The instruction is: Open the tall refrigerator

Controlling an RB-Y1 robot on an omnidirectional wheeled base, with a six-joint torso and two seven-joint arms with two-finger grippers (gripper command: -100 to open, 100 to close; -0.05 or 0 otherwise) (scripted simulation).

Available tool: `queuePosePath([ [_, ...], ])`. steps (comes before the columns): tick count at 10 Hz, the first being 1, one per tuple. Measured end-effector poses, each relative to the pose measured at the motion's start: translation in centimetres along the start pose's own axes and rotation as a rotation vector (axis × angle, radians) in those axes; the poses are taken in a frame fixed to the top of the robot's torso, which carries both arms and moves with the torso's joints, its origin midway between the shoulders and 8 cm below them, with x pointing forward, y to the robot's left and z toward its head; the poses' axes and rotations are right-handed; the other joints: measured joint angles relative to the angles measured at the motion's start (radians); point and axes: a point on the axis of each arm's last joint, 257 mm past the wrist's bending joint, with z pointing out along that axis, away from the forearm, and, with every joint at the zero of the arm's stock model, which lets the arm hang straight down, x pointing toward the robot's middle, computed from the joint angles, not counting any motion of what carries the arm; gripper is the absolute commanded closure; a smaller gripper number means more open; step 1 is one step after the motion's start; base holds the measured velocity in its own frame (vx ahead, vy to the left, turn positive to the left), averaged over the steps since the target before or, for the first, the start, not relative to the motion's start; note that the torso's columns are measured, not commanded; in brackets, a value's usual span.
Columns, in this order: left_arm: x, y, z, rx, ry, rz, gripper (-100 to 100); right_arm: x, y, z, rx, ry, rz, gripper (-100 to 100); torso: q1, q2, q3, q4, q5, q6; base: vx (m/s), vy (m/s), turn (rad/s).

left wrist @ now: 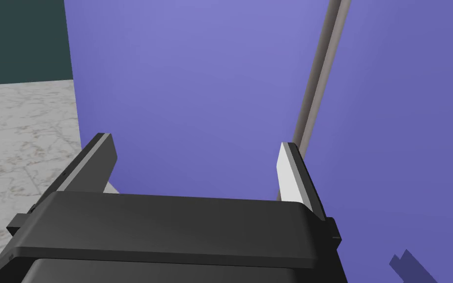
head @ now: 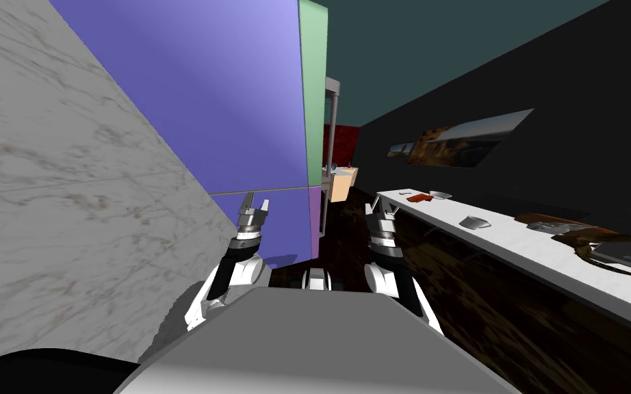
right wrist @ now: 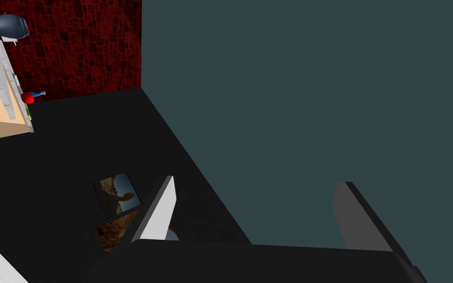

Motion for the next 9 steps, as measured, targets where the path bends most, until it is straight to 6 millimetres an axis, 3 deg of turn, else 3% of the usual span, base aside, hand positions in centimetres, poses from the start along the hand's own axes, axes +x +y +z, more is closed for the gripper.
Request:
queuePosePath([
  [9, -2.3, 2.1, 3.6, -0.084, -0.03, 0.059, -100, 0.0, 0.0, 0.0, 0.0, 0.0, 0.0, 0, 0.001, 0.001, 0.001, 0.0, 0.001, 0.0, 0.028, -0.111, 0.051],
])
